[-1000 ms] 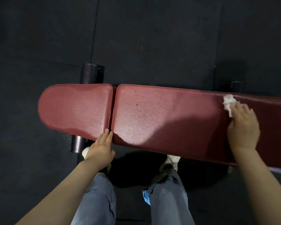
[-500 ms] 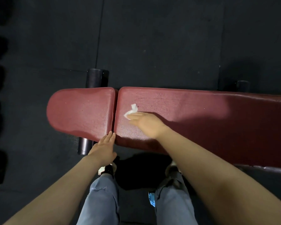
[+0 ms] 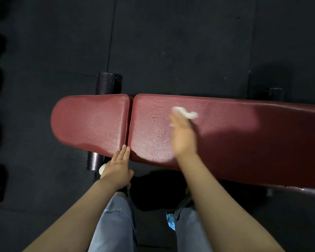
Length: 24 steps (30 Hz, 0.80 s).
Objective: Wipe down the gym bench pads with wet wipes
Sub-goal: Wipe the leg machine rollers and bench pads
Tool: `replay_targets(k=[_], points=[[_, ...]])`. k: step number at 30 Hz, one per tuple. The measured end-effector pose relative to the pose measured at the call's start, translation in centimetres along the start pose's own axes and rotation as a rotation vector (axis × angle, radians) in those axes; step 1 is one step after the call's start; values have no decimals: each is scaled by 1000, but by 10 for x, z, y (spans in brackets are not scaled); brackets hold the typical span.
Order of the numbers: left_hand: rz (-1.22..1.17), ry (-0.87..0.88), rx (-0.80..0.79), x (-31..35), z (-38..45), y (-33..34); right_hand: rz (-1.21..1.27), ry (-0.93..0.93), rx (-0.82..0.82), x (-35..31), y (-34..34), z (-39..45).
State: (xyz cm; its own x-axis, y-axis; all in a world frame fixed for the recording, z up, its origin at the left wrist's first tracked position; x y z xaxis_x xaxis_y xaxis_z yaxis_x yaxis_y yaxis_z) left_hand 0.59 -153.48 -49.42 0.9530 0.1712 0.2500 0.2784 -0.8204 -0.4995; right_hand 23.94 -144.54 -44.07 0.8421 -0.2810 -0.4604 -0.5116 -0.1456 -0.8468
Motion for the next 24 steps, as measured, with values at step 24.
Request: replay_targets(k=[24], points=[[-282, 71, 191, -16, 0, -17, -184, -349, -437, -57, 75, -42]])
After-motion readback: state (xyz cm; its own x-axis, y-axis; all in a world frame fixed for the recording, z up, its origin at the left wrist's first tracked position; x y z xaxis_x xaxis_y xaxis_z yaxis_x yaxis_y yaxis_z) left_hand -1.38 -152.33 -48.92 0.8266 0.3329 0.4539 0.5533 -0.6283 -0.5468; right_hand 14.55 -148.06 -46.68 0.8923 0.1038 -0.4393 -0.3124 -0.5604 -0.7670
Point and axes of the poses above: each hand's wrist, its own z-axis towards the middle knuckle, its own y-axis out of the palm, x = y × z, the point moved 8 cm from there along z, towards the middle knuckle, and after that the axes turned 6 degrees about -z, right-handed, at the moved point
